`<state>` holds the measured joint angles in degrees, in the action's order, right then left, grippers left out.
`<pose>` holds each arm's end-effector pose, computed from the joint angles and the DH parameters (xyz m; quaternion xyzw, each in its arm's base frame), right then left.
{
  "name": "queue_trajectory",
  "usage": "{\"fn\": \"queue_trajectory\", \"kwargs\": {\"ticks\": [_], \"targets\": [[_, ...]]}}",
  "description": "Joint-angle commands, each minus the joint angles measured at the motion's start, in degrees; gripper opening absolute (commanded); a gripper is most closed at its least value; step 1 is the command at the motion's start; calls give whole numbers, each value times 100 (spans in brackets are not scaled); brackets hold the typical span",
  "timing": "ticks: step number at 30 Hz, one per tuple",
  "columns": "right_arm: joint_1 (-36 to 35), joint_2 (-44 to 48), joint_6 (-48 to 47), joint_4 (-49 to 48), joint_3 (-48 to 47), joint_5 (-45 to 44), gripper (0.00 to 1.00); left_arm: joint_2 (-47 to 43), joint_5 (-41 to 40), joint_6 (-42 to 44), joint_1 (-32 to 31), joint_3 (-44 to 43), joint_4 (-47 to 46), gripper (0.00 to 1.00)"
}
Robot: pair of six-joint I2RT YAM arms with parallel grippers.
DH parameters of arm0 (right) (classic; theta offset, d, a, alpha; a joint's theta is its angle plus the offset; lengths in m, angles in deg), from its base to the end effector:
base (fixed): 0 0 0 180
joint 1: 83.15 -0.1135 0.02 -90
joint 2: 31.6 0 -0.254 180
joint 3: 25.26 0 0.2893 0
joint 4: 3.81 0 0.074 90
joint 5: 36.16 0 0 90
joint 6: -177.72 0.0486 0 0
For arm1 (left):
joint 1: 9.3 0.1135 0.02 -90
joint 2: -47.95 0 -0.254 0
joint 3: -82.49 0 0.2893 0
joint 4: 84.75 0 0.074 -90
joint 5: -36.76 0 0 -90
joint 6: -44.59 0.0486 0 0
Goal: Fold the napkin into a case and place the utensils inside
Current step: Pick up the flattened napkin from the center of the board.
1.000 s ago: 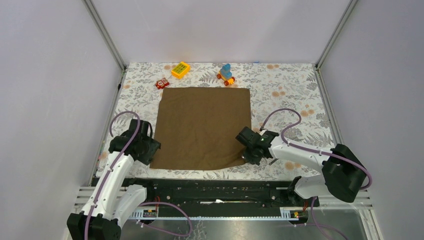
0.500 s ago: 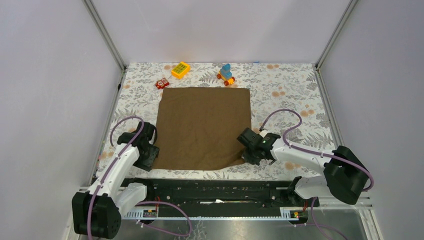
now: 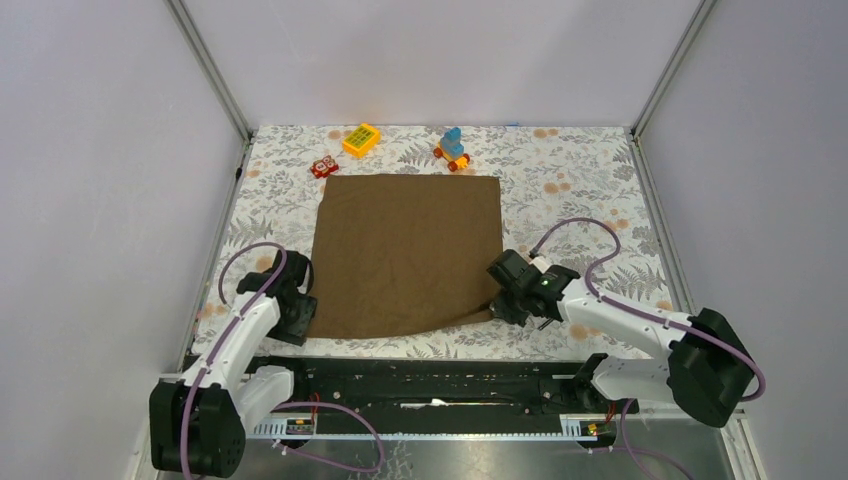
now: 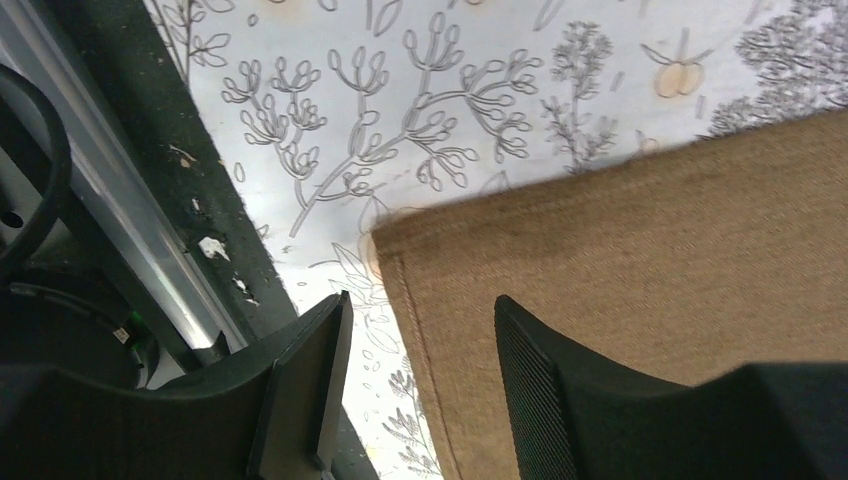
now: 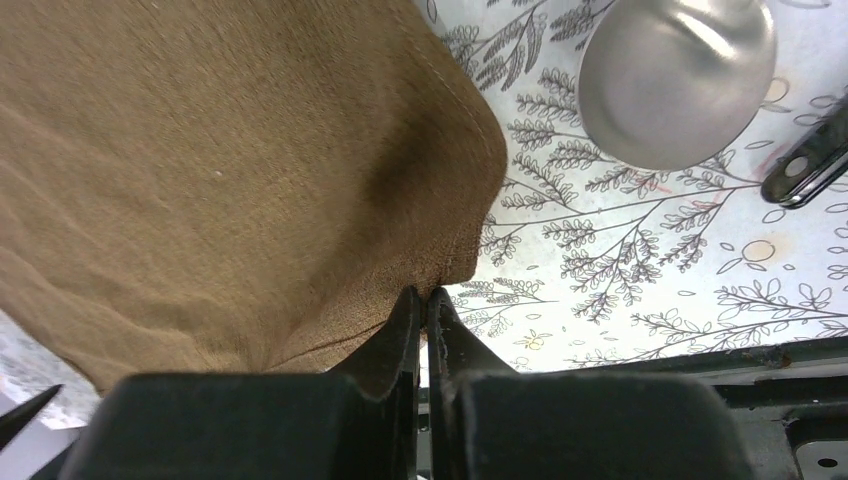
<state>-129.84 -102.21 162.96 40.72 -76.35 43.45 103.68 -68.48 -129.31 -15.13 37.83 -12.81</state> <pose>0.1859 0.1844 0.1469 0.2590 0.9355 0.1527 0.1857 0.1760 -0.0051 0.1479 -0.6294 0.7634 0.0512 0.1362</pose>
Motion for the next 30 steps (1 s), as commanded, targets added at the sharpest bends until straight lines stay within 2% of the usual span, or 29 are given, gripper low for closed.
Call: {"fn": "queue_trajectory", "kwargs": {"ticks": [1, 12, 17, 23, 26, 28, 30], "targets": [[283, 359, -80, 226, 29, -74, 0, -166, -40, -260, 30, 252, -284, 59], [440, 323, -93, 278, 64, 15, 0, 104, 1, -323, 20, 466, -590, 54], [443, 223, -90, 271, 32, 38, 0, 305, -18, -245, 20, 401, -574, 59], [448, 168, -73, 280, -40, 33, 0, 611, -33, -363, 21, 395, -670, 58], [446, 156, -63, 280, -46, 39, 0, 639, 126, -355, 29, 574, -1005, 51], [451, 139, -54, 275, -48, 45, 0, 792, 247, -342, 34, 715, -1153, 39], [447, 127, -62, 292, -61, 39, 0, 911, 291, -305, 36, 746, -1205, 33]]}}
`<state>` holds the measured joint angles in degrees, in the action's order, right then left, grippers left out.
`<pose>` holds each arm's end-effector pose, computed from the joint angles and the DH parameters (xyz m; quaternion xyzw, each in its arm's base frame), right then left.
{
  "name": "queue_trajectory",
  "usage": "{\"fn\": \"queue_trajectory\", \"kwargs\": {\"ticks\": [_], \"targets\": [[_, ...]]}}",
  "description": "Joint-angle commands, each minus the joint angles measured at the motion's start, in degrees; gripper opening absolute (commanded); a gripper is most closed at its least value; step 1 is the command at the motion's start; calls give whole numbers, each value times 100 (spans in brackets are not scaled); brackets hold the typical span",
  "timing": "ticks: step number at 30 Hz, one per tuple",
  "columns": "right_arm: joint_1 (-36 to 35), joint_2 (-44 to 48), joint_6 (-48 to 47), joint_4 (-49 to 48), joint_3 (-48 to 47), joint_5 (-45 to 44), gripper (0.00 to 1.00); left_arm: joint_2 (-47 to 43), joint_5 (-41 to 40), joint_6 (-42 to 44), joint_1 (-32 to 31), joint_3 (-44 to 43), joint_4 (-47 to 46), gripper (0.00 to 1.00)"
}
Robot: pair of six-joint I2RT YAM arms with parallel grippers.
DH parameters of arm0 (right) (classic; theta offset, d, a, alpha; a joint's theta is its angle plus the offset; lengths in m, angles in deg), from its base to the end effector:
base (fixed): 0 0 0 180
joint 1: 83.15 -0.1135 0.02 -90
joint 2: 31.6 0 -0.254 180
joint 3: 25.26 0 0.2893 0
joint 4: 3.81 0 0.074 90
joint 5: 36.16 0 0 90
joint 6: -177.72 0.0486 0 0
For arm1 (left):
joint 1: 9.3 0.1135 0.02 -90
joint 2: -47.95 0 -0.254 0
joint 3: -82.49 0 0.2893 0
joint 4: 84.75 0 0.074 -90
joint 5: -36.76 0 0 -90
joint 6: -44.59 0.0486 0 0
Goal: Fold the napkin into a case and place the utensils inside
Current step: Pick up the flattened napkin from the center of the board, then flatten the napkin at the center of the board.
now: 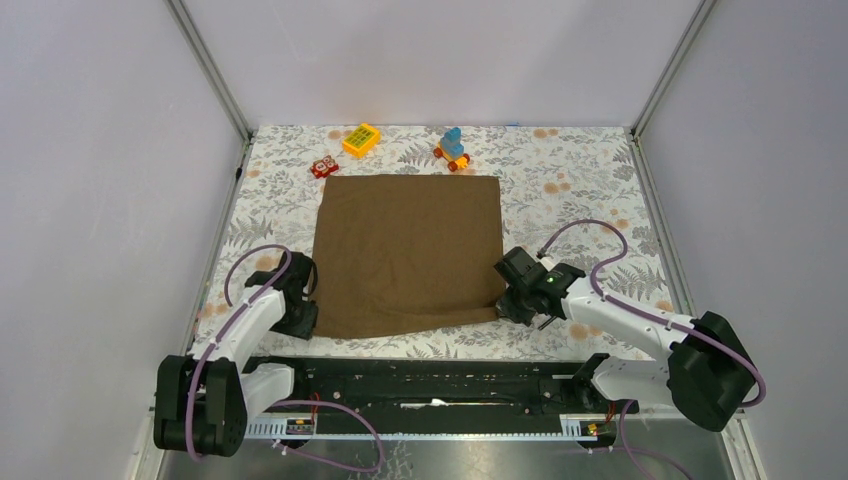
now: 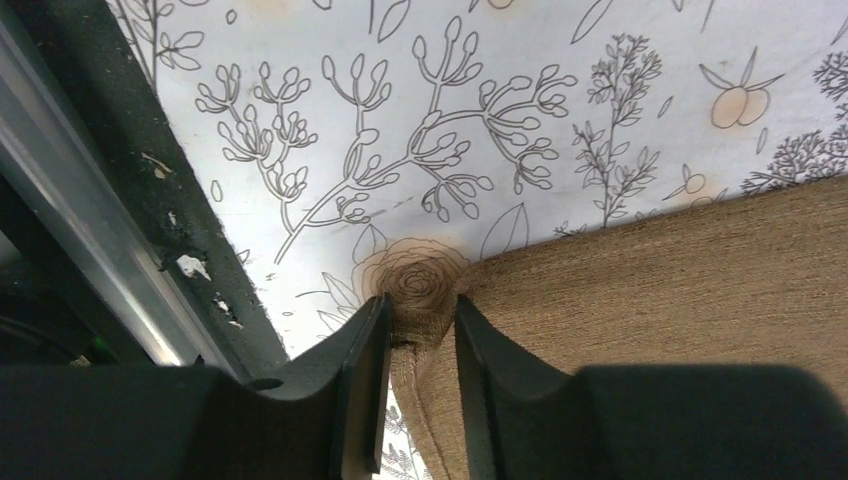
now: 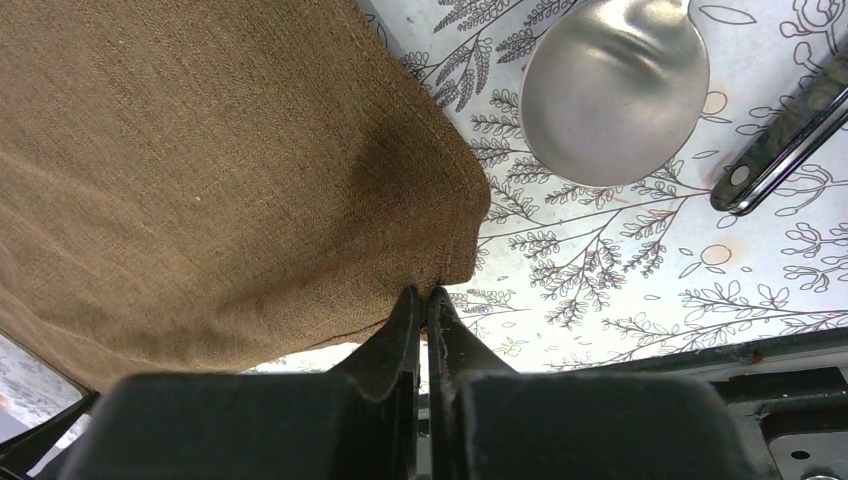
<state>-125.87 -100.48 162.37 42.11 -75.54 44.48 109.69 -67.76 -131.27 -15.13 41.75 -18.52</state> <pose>0.1928 0.1673 0.1481 0.2847 0.9297 0.1464 0.1822 0.1760 -0.0057 0.1126 -0.6400 0.7576 0.0708 0.1073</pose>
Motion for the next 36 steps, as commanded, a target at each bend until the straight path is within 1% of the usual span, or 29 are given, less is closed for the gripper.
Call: {"fn": "queue_trajectory", "kwargs": {"ticks": [1, 2, 4, 7, 9, 10, 12, 14, 17, 20, 23, 25, 29, 31, 32, 34, 36], "targets": [[53, -40, -8, 173, -144, -88, 0, 310, 204, -83, 32, 351, -640, 29], [53, -25, -20, 193, -141, -110, 0, 260, 169, -42, 36, 329, -633, 23], [49, -2, -70, 212, -126, -196, 0, 58, 56, 15, 36, 247, -548, 17], [52, 69, -466, 261, -192, -399, 0, -302, -85, 165, 39, -26, -311, 0], [47, 262, -813, 333, -323, -641, 0, -630, -94, 333, 39, -333, -148, 0], [52, 406, -1227, 306, -405, -690, 0, -837, -86, 474, 38, -503, -98, 0], [52, 797, -2074, 34, -572, -527, 0, -1285, -86, 813, 43, -1002, 53, 0], [51, 1330, -2832, -433, -695, -273, 0, -1758, -123, 1172, 38, -1673, 102, 0], [50, 2233, -3992, -1245, -831, 436, 0, -2378, -237, 1720, 42, -2661, 31, 0], [53, 2938, -4760, -1737, -1267, 1593, 0, -2823, -154, 2392, 38, -3595, -293, 0], [53, 3374, -4909, -2157, -1683, 2611, 0, -3156, 25, 2644, 38, -4275, -651, 0], [52, 3457, -4776, -2271, -2022, 2876, 0, -3283, 122, 2580, 29, -4690, -832, 0], [51, 3285, -4438, -2369, -2852, 3350, 0, -3303, 426, 2646, 29, -5342, -1338, 0], [47, 3267, -4356, -2495, -3002, 3271, 0, -3215, 447, 2825, 29, -5587, -1497, 0], [50, 3291, -4354, -2508, -3022, 3017, 0, -3153, 393, 2892, 29, -5660, -1553, 0], [53, 3343, -4361, -2495, -2937, 2172, 0, -3015, 210, 3004, 29, -5653, -1709, 0], [53, 3225, -4363, -2255, -2886, 1160, 0, -2847, 67, 3073, 29, -5507, -1894, 0]]}}
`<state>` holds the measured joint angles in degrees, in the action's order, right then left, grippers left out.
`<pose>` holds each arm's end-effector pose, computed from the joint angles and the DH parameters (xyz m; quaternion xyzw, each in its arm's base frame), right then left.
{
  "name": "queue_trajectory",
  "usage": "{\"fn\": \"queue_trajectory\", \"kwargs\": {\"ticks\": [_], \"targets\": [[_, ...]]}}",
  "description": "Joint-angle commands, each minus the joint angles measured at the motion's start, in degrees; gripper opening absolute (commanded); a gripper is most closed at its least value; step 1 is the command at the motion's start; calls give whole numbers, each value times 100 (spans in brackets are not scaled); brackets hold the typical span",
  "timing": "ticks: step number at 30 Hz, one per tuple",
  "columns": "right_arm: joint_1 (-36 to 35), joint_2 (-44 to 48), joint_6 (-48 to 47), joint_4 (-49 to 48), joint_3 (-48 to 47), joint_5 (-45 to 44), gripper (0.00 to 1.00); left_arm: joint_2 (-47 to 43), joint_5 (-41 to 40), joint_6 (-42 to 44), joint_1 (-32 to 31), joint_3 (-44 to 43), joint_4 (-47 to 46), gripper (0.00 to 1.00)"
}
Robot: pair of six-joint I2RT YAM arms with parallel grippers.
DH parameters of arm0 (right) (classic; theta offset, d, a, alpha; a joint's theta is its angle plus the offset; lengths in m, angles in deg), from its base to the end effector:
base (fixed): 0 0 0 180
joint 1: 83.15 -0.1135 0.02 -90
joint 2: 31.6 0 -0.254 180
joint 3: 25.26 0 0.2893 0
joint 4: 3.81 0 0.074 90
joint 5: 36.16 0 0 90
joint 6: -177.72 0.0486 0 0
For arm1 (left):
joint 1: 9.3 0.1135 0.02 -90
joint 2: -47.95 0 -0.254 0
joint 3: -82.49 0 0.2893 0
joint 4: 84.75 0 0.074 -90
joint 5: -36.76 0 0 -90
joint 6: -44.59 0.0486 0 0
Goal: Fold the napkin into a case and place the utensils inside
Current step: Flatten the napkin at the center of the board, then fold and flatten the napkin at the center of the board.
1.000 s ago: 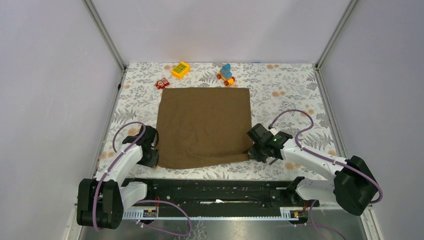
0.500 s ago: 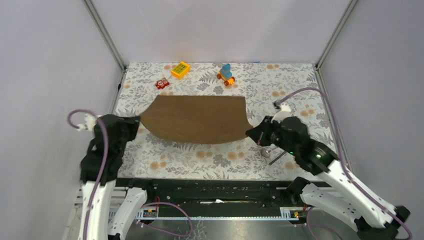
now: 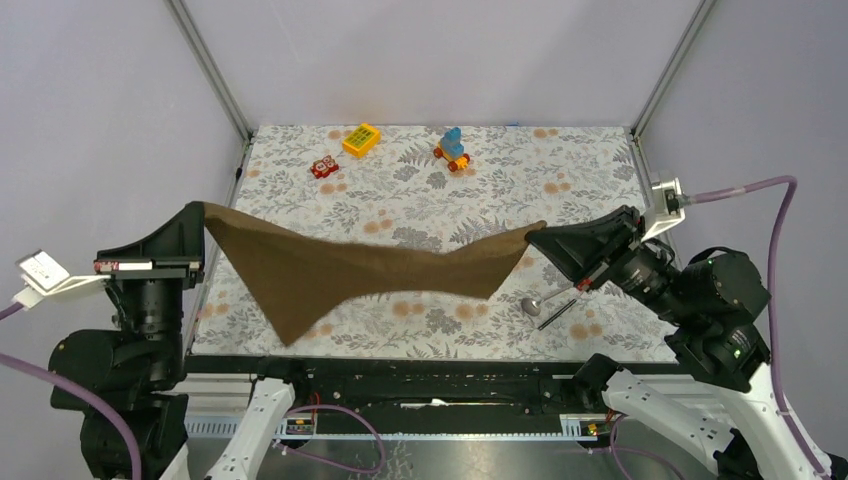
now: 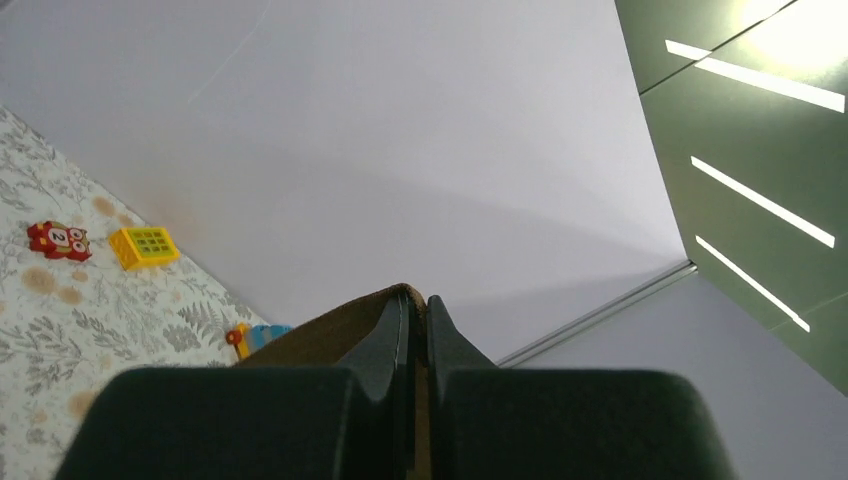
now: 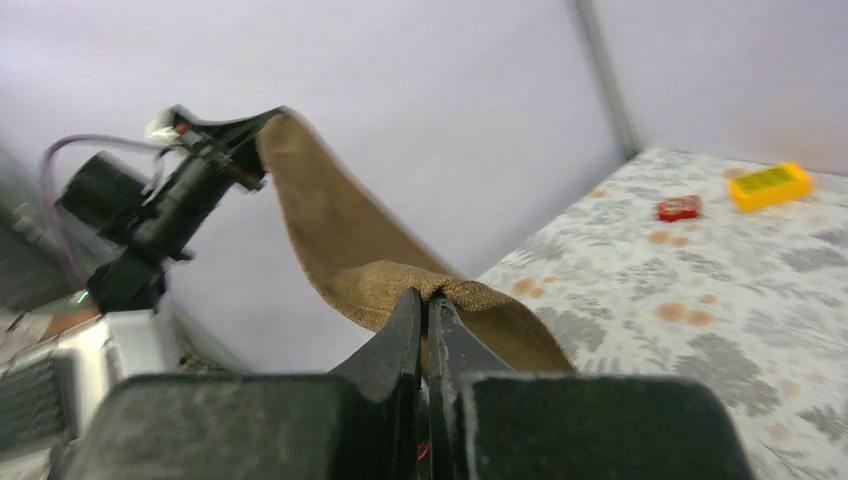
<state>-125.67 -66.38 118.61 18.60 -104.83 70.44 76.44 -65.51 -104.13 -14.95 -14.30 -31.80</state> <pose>0.0851 0.0969 0.5081 -0.1751 0.5356 0.5558 0.6112 0.0218 0.0082 0.5356 -0.3454 0.5014 -0.3663 0.7037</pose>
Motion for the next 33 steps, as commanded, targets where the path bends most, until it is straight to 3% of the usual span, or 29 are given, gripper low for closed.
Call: {"fn": "queue_trajectory", "kwargs": {"ticks": [1, 6, 8, 10, 14, 22, 28, 33], "targets": [[31, -331, 1, 246, 24, -1967, 0, 588, -241, 356, 11, 179, -628, 0], [85, -1611, -239, 707, -287, -3491, 0, 1627, -943, 562, 11, 662, -913, 0], [342, -2271, -396, 739, -506, -3495, 0, 2210, -1196, 755, 21, 771, -1067, 0], [943, -2893, -319, 628, -648, -2927, 0, 2813, -1186, 842, 67, 796, -1245, 0], [1800, -4220, -146, 640, -1049, -2450, 0, 3951, -495, 1279, 382, 1051, -2084, 0], [2239, -6243, -624, 457, -1967, -1864, 0, 5407, 1441, 1244, 1145, 2019, -3842, 0], [2365, -7045, -747, 621, -2444, -1219, 0, 6365, 2269, 1293, 1251, 1615, -3583, 0], [2363, -6708, -641, 747, -1605, -838, 0, 6019, 2505, 1158, 1257, 2172, -3172, 0]]}}
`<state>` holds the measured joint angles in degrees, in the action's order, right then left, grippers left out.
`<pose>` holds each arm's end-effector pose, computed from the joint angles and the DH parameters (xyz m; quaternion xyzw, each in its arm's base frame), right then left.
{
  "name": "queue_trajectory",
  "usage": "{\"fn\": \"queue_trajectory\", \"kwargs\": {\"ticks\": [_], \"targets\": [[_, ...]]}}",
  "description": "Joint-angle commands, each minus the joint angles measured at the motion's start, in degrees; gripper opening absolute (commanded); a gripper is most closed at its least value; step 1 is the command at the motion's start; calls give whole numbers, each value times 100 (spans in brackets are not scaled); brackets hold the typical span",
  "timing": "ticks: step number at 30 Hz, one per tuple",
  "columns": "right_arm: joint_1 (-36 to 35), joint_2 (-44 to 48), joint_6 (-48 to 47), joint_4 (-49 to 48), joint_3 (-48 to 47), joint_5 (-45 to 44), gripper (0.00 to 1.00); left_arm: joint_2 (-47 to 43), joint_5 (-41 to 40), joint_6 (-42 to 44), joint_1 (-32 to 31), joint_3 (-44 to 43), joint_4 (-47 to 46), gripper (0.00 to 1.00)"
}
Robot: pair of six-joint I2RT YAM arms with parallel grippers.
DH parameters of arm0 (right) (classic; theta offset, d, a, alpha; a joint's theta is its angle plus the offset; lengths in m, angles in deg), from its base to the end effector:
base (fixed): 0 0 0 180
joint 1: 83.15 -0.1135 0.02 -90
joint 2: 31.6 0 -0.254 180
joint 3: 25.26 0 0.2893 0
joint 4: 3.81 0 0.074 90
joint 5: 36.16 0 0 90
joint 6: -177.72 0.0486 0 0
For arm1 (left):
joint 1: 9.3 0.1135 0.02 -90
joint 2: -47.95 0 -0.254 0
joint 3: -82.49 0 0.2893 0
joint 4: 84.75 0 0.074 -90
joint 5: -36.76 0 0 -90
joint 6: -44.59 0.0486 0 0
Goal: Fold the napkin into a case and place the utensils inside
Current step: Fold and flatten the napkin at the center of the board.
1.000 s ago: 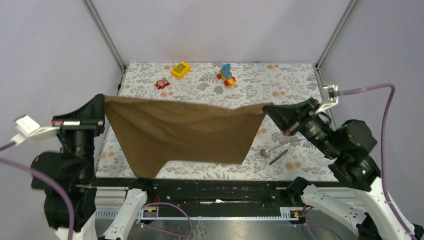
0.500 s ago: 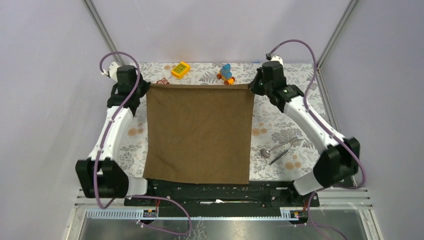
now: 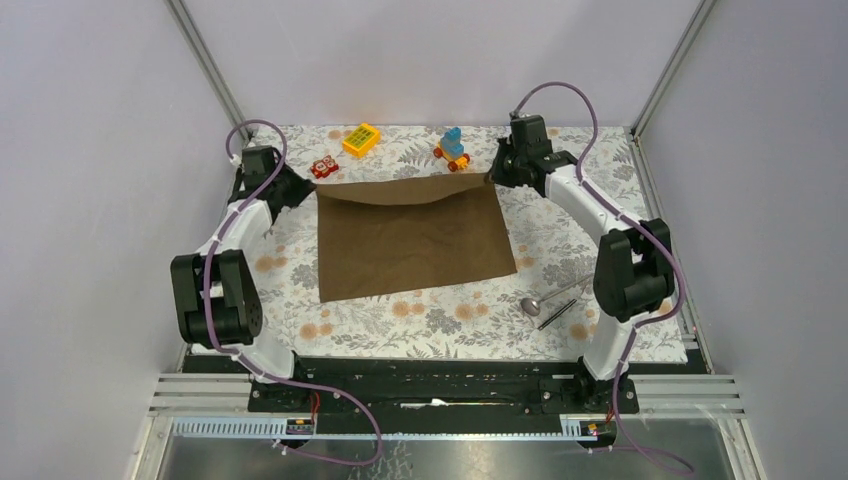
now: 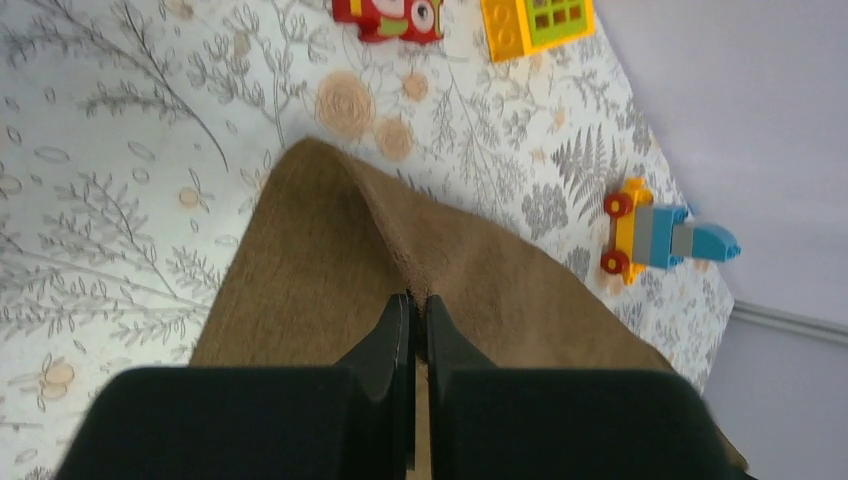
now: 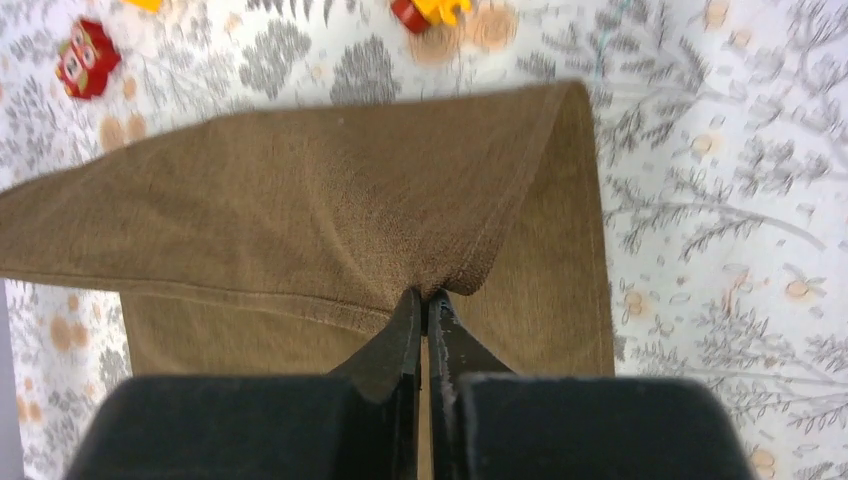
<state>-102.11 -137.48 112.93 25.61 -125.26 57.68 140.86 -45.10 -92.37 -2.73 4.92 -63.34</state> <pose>0.4503 0.1581 0.2574 0.0330 0.8872 0.2002 0.4143 0.4078 0.0400 0.2176 -0.3732 0.8105 -0.2139 0.3976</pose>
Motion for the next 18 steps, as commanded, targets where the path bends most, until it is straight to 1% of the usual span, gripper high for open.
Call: {"fn": "queue_trajectory", "kwargs": {"ticks": [1, 4, 7, 10, 13, 18], "targets": [[6, 526, -56, 47, 659, 512, 0, -598, 484, -54, 30, 463, 78, 0], [7, 1017, 9, 12, 1402, 668, 0, -1259, 758, -161, 33, 1374, 65, 0], [7, 1366, 14, 29, 1995, 588, 0, -1977, 1058, -204, 25, 2202, 219, 0], [7, 1606, 25, 105, 2429, 531, 0, -2431, 1269, 103, 21, 2620, 616, 0], [8, 1805, 49, 92, 2865, 683, 0, -2712, 1250, 386, 21, 2817, 1174, 0], [6, 2045, -8, 48, 3294, 600, 0, -3231, 1068, 412, 27, 3201, 1543, 0]]}}
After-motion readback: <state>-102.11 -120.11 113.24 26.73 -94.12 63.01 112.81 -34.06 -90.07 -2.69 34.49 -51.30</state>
